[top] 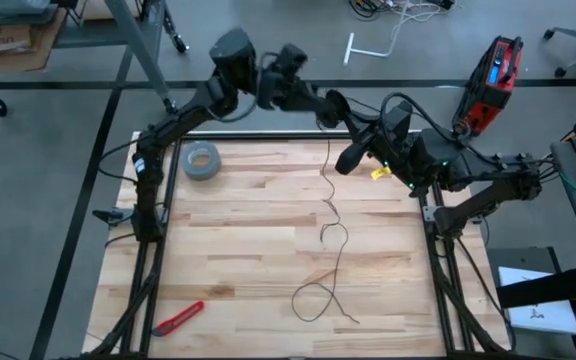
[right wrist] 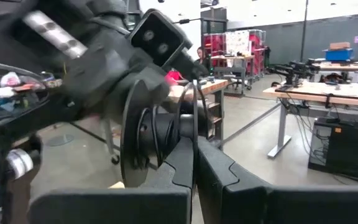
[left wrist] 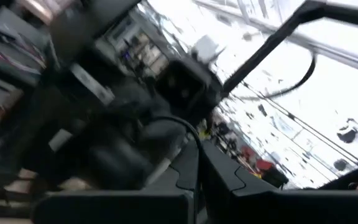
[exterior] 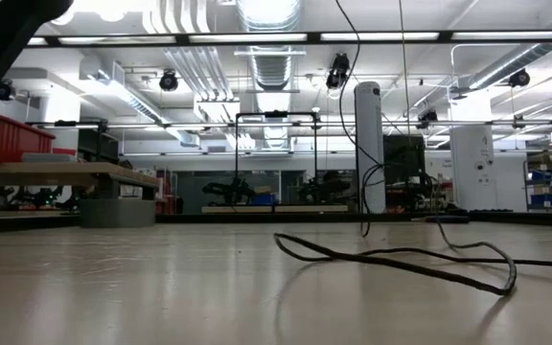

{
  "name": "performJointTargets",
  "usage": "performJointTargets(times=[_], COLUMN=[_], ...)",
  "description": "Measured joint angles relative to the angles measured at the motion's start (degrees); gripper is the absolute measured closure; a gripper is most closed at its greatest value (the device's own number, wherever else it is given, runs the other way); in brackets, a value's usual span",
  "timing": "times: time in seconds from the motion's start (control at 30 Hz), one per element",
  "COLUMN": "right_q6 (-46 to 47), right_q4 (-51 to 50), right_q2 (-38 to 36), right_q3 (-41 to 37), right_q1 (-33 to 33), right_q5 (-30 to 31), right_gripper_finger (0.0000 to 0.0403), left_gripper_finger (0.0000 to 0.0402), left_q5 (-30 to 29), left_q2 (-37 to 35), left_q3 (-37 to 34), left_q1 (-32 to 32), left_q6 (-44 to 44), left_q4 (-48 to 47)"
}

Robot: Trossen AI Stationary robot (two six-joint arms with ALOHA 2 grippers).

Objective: Coil cords
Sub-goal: Coil the black wire on the black spool

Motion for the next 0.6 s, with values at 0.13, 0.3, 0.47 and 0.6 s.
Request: performJointTargets(times=[0.13,0.3,0.47,0.6], right_q6=[-1.67,-2.51,-3.43,-3.92], right_q4=[0.26,0.94,2.08,1.94], right_q2=[-0.71,-1.28,-3.4,-5.15], right_q3=[0.0,0.0,0.0,0.0], right_q1=[0.79,1.16,1.56,2.37], right_q5=[-0.04,-0.22,-0.24,-0.05], right_gripper_finger=[0.0403,0.0403,0.0403,0.0403], left_gripper_finger=[0.0401,0.0401,0.0401,0.0401], left_q5=[-0.08,2.85,4.01,3.81], left_q2=[-0.98,-1.78,-2.99,-4.41], left_q3=[0.01,-0.02,-0.02,-0.04], left_q1=[3.01,5.89,7.6,10.29], left_q6=[0.02,1.18,7.43,11.06], left_q4=[-0.03,-2.03,-8.63,-12.25])
